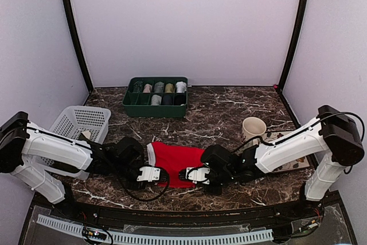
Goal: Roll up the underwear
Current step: Pick up the underwear from the center of the board.
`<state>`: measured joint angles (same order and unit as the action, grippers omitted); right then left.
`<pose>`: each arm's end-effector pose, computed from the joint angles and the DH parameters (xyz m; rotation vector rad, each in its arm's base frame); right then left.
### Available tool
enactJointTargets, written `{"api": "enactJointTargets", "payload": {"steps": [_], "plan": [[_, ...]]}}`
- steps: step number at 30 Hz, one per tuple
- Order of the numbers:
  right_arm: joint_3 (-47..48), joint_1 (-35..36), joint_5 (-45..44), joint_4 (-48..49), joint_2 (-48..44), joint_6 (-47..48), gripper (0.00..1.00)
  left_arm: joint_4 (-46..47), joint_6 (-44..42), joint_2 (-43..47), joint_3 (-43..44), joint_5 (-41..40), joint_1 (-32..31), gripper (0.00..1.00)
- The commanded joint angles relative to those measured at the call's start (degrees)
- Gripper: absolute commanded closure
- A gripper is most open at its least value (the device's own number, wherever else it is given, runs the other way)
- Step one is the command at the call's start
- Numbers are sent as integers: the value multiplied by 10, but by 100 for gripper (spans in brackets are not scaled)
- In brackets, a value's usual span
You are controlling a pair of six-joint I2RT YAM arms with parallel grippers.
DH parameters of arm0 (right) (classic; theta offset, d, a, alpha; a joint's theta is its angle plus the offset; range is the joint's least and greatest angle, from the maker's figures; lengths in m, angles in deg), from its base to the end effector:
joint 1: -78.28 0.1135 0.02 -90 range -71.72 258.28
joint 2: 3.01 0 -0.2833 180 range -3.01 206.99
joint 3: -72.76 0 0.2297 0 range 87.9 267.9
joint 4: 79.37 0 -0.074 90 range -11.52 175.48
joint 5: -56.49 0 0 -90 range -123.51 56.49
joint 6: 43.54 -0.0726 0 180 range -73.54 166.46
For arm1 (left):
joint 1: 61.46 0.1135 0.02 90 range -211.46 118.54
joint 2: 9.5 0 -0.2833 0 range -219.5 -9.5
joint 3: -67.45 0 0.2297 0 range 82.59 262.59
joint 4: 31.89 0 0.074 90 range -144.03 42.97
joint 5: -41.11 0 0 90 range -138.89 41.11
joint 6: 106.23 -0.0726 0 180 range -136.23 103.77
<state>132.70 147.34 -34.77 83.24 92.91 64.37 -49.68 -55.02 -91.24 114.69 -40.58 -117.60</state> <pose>0.1168 0.3007 0.1427 -1.7379 1.8457 0.3371 0.1349 -0.2199 0.1484 1.8804 1.6412 -0.3077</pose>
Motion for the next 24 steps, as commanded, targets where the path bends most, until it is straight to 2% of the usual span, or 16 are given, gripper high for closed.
{"api": "enactJointTargets", "payload": {"steps": [1,7,11,16,24], "plan": [[20,-5,14,-40,-22,-10,100,-62,2,2,6,14,-2,100],[24,-5,85,-77,-70,-48,100,-149,12,59,30,89,-5,100],[26,-2,129,-115,-80,-70,100,-218,17,72,49,112,-8,100],[62,-15,173,-173,-85,-66,100,-256,38,85,75,142,-6,100],[116,-113,261,-212,-72,-56,100,-291,21,28,146,195,97,100]]}}
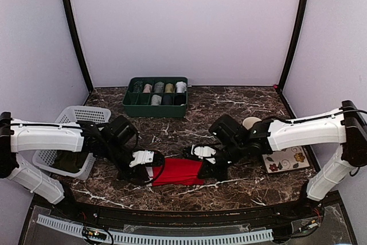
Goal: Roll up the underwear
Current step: Fold the underwear at the center of the board.
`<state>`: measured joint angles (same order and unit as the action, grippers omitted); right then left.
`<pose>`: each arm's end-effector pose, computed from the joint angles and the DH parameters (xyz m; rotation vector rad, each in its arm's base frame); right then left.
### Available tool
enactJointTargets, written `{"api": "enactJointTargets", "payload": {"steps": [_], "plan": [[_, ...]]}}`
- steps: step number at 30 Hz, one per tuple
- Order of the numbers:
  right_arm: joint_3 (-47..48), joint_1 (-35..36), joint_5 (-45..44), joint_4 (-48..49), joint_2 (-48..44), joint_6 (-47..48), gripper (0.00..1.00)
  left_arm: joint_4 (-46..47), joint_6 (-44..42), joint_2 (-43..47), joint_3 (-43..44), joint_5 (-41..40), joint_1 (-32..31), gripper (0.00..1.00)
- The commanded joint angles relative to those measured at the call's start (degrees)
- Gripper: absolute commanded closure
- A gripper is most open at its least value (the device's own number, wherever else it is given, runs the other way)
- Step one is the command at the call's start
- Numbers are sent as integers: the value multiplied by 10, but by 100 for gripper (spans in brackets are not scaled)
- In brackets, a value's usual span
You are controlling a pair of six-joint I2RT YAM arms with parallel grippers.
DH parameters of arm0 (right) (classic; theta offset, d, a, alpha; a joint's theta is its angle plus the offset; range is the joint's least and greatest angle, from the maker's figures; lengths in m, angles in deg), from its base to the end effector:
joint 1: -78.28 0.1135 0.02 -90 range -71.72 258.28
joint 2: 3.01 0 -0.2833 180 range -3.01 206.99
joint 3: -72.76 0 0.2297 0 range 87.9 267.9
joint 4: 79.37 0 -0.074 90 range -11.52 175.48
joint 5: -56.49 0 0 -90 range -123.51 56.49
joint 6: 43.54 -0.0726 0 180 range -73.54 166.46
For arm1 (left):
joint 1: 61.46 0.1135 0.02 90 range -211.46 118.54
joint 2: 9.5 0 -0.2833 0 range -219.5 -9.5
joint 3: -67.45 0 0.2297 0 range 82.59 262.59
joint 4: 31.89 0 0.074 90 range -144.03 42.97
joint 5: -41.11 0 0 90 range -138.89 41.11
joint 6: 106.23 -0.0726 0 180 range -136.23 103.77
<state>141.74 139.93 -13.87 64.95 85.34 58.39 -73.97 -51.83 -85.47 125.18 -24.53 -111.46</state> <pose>0.1258 0.2845 0.2038 -1.6880 2.0182 0.7603 0.1306 -0.2022 0.1947 1.8824 1.8132 -0.6454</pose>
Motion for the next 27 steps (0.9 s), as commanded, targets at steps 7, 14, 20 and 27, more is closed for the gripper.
{"api": "enactJointTargets", "payload": {"steps": [7,14,20,27], "plan": [[104,-91,71,-80,101,15,100,-34,-10,-135,122,30,85,100],[153,-114,20,-90,173,21,100,-25,-17,-216,158,27,122,100],[158,-109,12,-80,215,14,100,-40,-2,-226,151,61,123,100],[131,-69,21,-69,191,11,100,-85,44,-143,103,107,113,100]]}}
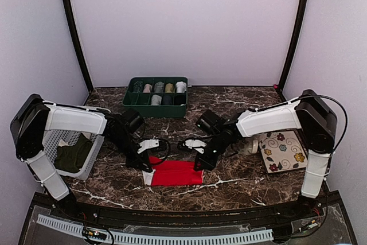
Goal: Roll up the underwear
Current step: Fold the underwear at the center of the board.
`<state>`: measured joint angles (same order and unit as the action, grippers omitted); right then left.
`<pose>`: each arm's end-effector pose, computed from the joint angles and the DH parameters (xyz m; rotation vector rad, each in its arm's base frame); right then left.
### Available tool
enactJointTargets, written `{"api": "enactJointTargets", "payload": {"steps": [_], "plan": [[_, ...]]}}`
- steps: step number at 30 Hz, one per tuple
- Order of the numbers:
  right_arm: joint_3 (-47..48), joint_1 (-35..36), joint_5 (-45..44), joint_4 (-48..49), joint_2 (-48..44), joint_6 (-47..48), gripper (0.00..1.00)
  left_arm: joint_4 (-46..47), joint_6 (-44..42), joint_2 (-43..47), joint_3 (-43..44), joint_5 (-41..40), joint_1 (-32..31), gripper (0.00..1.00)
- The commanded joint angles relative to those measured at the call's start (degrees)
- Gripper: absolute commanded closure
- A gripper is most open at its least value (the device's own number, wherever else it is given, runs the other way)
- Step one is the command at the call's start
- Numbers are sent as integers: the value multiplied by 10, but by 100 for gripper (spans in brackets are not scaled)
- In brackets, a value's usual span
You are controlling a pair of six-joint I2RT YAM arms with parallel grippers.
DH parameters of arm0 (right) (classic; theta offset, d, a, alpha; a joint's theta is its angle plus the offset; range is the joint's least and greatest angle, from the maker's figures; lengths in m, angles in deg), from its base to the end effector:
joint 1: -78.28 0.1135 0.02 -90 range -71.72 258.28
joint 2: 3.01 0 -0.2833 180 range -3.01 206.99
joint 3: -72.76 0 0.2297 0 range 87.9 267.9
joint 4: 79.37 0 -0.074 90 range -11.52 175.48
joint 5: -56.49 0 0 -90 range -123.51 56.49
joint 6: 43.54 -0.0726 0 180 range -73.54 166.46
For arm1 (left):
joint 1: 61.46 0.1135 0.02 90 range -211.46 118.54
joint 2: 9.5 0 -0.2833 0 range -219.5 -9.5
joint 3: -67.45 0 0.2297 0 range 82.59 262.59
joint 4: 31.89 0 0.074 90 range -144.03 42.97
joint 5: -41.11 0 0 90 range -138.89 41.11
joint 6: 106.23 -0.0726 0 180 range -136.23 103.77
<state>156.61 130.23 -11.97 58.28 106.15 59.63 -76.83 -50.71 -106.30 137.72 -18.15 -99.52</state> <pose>0.2098 0.3113 0.1520 -1.6061 2.3185 0.6905 0.2152 -0.2156 0.1629 1.7192 2.1354 -0.7664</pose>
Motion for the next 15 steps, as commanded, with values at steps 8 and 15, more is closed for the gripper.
{"api": "enactJointTargets", "payload": {"steps": [8,15], "plan": [[-74,24,-20,9,-79,-15,100,-81,52,45,27,46,-6,100],[-86,15,-34,19,-70,-17,100,-100,36,-26,100,24,11,100]]}}
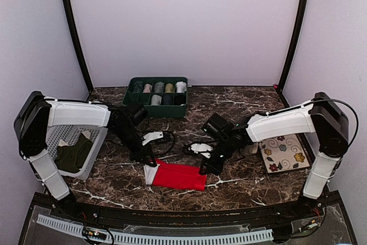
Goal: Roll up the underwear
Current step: Fold the underwear at the center of the board, then smooth out the underwear at the center of the board.
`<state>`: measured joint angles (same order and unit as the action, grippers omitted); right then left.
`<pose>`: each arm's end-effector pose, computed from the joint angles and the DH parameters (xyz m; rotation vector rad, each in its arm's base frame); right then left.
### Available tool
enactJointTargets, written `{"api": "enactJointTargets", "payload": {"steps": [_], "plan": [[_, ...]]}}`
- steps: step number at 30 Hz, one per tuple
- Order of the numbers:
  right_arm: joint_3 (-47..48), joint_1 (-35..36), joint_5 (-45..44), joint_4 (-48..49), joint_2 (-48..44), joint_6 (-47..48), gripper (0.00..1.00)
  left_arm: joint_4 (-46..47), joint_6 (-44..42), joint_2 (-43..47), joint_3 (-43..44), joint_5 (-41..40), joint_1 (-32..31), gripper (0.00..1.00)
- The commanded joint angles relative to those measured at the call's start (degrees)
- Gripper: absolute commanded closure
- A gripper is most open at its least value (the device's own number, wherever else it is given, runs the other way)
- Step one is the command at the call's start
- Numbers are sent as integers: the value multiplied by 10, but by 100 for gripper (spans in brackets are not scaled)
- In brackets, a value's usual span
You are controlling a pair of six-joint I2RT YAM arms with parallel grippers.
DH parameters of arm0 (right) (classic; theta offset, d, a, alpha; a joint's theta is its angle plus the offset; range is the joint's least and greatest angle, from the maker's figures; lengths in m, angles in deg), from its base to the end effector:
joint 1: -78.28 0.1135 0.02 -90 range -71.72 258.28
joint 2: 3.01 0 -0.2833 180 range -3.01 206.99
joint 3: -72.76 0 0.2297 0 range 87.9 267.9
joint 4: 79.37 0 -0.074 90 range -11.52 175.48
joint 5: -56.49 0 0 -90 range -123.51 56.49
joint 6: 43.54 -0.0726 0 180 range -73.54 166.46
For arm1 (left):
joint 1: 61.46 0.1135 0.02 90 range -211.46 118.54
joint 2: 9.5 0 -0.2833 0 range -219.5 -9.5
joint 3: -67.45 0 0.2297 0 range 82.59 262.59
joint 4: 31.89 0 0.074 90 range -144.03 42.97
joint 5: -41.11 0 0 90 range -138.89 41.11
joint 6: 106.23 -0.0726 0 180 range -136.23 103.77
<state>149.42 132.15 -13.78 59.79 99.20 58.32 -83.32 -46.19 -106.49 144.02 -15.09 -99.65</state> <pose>0.1831 0.2924 0.1609 -1.6079 2.3008 0.6655 0.2199 -0.2244 0.1869 1.6485 2.1993 -0.8634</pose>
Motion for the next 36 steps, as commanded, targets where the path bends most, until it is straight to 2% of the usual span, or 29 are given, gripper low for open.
{"api": "enactJointTargets", "payload": {"steps": [1,7,11,13,15,16,19,25,26,31,36], "plan": [[-16,-4,-18,6,4,-3,100,-35,-10,-35,45,-7,14,100],[-9,-4,-29,6,23,-4,100,-23,-18,-87,60,-21,26,100],[-4,-4,-36,1,22,-3,100,0,-7,-88,50,-48,26,98],[-1,-4,-37,-2,23,-3,100,9,4,-81,46,-37,43,93],[5,-4,-38,-8,22,-8,100,12,13,-70,41,-31,48,79],[9,-4,-38,-10,21,-11,99,12,18,-63,39,-29,49,76],[17,-4,-45,-14,9,-24,86,15,38,-34,28,-24,56,64],[41,-9,-96,-27,-16,-80,67,56,88,57,-33,-24,60,63],[41,-9,-97,-27,-21,-92,61,70,96,74,-52,-19,59,63],[62,-9,-102,-30,-53,-110,59,116,133,132,-100,12,58,62],[56,-9,-67,-33,-81,-106,62,151,151,132,-101,12,53,62]]}}
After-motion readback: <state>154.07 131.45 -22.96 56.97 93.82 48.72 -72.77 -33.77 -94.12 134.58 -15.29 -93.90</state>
